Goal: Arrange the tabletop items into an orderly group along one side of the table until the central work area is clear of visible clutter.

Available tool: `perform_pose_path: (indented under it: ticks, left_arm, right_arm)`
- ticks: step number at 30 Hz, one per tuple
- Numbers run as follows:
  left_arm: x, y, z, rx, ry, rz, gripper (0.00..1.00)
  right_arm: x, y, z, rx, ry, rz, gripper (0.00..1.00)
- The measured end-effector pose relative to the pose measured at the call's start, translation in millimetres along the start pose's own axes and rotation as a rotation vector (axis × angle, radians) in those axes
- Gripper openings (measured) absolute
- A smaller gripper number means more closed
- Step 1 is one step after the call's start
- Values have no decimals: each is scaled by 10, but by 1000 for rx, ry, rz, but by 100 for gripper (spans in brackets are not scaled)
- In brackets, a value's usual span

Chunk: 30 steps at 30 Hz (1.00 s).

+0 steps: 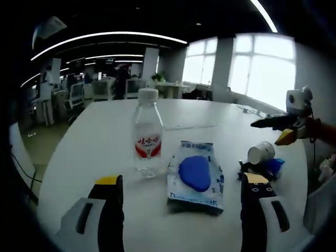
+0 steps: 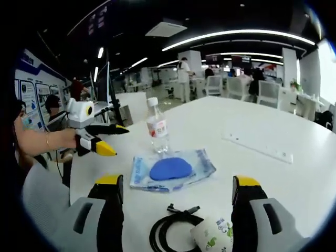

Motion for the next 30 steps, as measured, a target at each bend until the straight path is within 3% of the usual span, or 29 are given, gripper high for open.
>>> perform_pose_path:
  ticks: [3, 8, 14, 17, 26, 30]
  left_arm:
    - [-20, 61, -18, 4, 21, -41, 90]
    - [-88, 95, 0, 31, 9, -54, 85]
    - [-172, 101, -20, 98, 16, -157, 79]
    - [-216, 143, -29, 98, 29, -185, 77]
    - [-408, 310, -15, 90, -3, -195, 68]
    - [-488, 379, 47, 74, -23, -251, 63]
  right_arm:
    - [20, 36, 76, 10, 1, -1, 80]
    - [23, 122, 221, 19, -14, -11, 78]
    - [-22, 224, 395, 19, -45, -40, 77]
    - [-63, 266, 484, 24, -67, -51, 75]
    - [-192, 315, 712, 39, -116, -77, 70]
    - [-235, 376, 798, 22, -129, -92, 65]
Point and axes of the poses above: the point that each gripper's makers call its tool centre point, and the gripper's own axes: z roughly forward along the fingers, y roughly to its right, x roughly out of its top, the point moved 3 cm from there along -z, roughly backward along the fingers, and after that the axes turned 3 degrees about -y, right-handed, at the moved point
